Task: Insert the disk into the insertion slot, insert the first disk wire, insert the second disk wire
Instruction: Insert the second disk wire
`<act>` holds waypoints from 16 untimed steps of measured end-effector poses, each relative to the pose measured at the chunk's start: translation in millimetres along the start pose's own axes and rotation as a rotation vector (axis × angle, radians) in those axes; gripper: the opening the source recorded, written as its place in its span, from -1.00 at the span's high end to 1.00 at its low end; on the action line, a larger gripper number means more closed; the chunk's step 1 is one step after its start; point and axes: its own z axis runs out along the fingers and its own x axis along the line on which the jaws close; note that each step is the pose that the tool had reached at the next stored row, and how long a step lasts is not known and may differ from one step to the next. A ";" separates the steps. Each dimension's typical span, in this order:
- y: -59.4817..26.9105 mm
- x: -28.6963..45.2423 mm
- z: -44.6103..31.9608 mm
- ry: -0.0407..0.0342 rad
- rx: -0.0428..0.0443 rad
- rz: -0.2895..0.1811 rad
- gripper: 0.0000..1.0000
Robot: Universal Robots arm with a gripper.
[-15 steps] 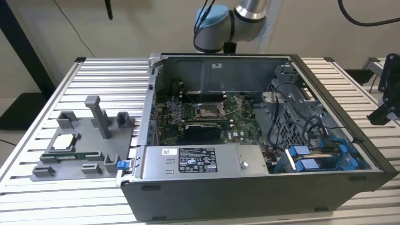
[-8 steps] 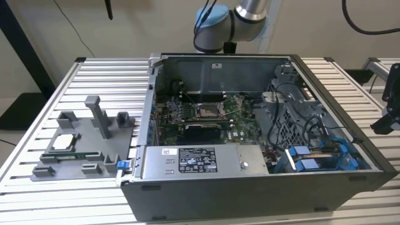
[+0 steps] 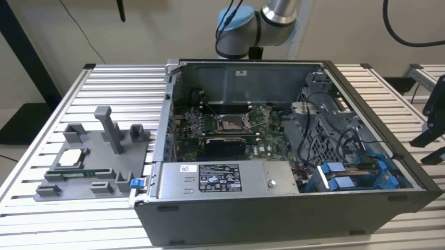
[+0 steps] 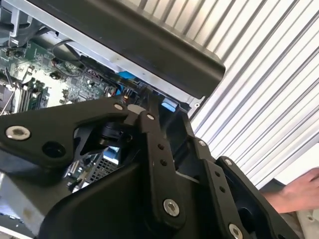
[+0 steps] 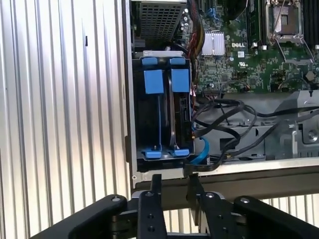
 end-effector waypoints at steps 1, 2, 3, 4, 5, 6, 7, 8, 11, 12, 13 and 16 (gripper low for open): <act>0.0 0.1 0.7 -0.0004 -0.0009 0.000 -1.00; -0.1 0.2 1.5 -0.0012 -0.0013 0.001 -1.00; -0.2 0.4 2.2 -0.0027 -0.0017 0.001 -1.00; -0.2 0.5 2.7 -0.0041 -0.0023 0.003 -1.00; -0.3 0.5 3.2 -0.0055 -0.0028 0.005 -1.00; -0.3 0.6 3.9 -0.0070 -0.0033 0.009 -1.00; -0.3 0.6 4.6 -0.0082 -0.0041 0.014 -1.00; -0.3 0.6 5.0 -0.0085 -0.0050 0.019 -1.00; -0.2 0.9 7.1 -0.0093 -0.0094 0.032 -1.00; -0.2 1.0 7.8 -0.0094 -0.0107 0.036 -1.00; -0.1 1.0 8.5 -0.0095 -0.0120 0.041 -1.00; 0.3 1.0 10.7 -0.0103 -0.0146 0.052 -1.00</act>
